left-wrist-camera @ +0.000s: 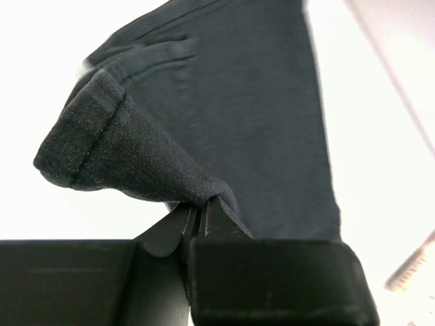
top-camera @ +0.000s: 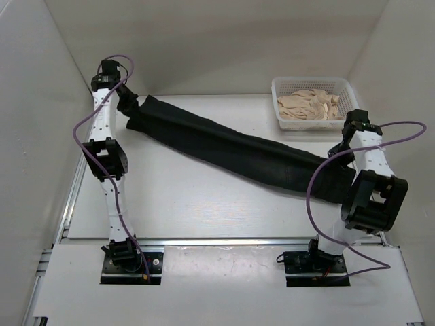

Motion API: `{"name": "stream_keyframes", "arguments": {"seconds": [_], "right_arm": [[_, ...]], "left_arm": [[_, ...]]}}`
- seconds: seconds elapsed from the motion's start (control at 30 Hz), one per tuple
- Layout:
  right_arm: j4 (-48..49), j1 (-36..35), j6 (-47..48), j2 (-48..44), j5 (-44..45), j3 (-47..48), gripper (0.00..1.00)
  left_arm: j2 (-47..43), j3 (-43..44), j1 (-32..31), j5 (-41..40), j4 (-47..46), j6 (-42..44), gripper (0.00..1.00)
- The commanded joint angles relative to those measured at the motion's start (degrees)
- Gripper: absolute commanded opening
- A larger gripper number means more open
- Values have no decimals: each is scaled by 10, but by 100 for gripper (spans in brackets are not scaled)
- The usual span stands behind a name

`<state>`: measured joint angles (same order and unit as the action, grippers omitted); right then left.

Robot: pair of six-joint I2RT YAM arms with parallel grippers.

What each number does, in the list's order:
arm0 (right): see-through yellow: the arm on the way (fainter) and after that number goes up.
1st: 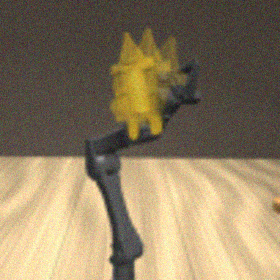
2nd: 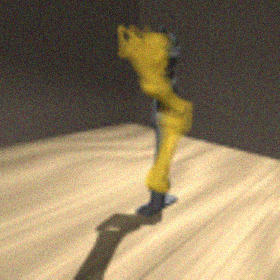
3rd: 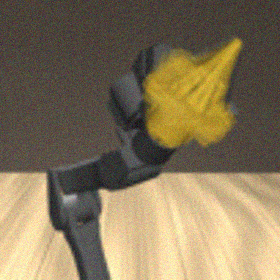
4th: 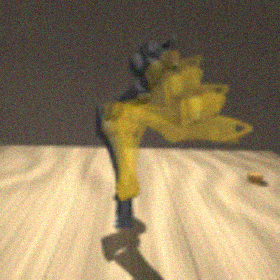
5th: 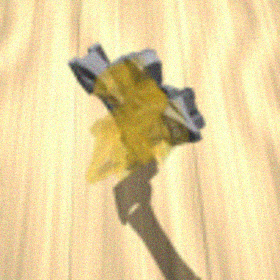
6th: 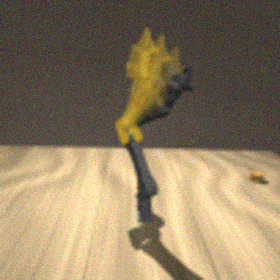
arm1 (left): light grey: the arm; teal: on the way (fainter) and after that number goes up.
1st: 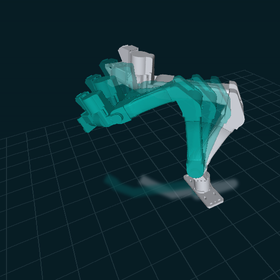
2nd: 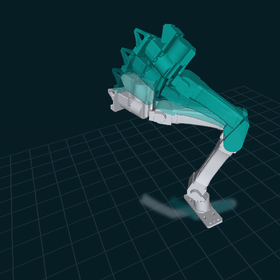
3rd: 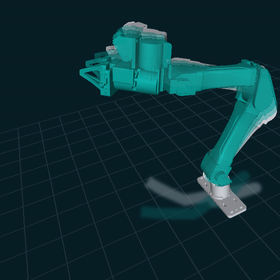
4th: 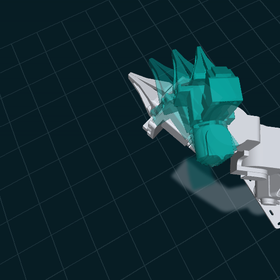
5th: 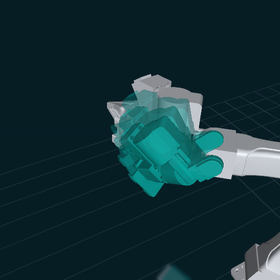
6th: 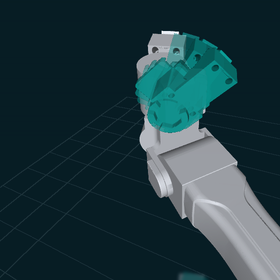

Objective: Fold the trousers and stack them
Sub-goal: Fold the trousers

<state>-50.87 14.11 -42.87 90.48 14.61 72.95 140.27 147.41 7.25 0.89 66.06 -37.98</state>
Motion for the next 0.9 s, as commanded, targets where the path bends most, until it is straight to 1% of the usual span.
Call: {"name": "stream_keyframes", "arguments": {"seconds": [0.0, 0.03, 0.13, 0.2, 0.23, 0.27, 0.3, 0.33, 0.37, 0.4, 0.43, 0.53, 0.57, 0.6, 0.63, 0.67, 0.7, 0.73, 0.77, 0.8, 0.83, 0.87], "right_arm": [[17, 15, 17, 32, 129, 47, 0], [17, 15, 17, 49, 129, 54, 0], [17, 15, 10, 79, 129, 80, 0], [17, 15, 3, 96, 129, 100, 0], [23, 15, -2, 114, 129, 108, 1], [23, 21, -2, 121, 116, 117, 8], [23, 22, -2, 121, 93, 124, 46], [23, 22, -2, 121, 84, 124, 71], [23, 22, -2, 109, 78, 124, 86], [29, 22, 6, 96, 78, 117, 93], [29, 22, 13, 69, 78, 111, 100], [29, 22, 39, 17, 78, 83, 100], [24, 22, 39, 4, 71, 74, 100], [24, 22, 48, -19, 56, 50, 100], [18, 22, 53, -30, 47, 36, 100], [18, 22, 53, -40, 40, 20, 100], [18, 22, 53, -56, 32, 5, 100], [13, 22, 53, -62, 24, -23, 100], [13, 22, 53, -67, 2, -46, 100], [13, 27, 53, -74, -10, -56, 100], [13, 27, 53, -74, -30, -64, 100], [13, 27, 53, -74, -38, -69, 100]], "left_arm": [[-4, 60, 24, -64, -100, 6, 10], [10, 75, 24, -53, -100, -4, 10], [28, 75, 11, -32, -145, -17, 10], [48, 98, 2, -26, -163, -24, 10], [60, 117, -5, -7, -189, -37, 10], [81, 118, -5, 1, -208, -45, 36], [90, 125, -10, 11, -225, -54, 57], [101, 141, -10, 37, -239, -77, 77], [116, 152, -10, 46, -246, -84, 92], [116, 158, -10, 47, -251, -90, 100], [107, 148, -10, 47, -251, -90, 100], [29, 103, -10, 23, -251, -59, 100], [4, 55, -10, 4, -251, -37, 100], [-46, 26, -10, -2, -251, -27, 100], [-71, -3, -3, -2, -251, -18, 100], [-94, -65, 4, -10, -251, -2, 96], [-131, -93, 4, -10, -251, 9, 88], [-146, -118, 11, -10, -251, 18, 76], [-167, -166, 17, -10, -251, 24, 38], [-172, -185, 17, -10, -251, 31, 21], [-172, -212, 17, -10, -251, 36, 10], [-161, -212, 17, 0, -251, 42, 10]]}}
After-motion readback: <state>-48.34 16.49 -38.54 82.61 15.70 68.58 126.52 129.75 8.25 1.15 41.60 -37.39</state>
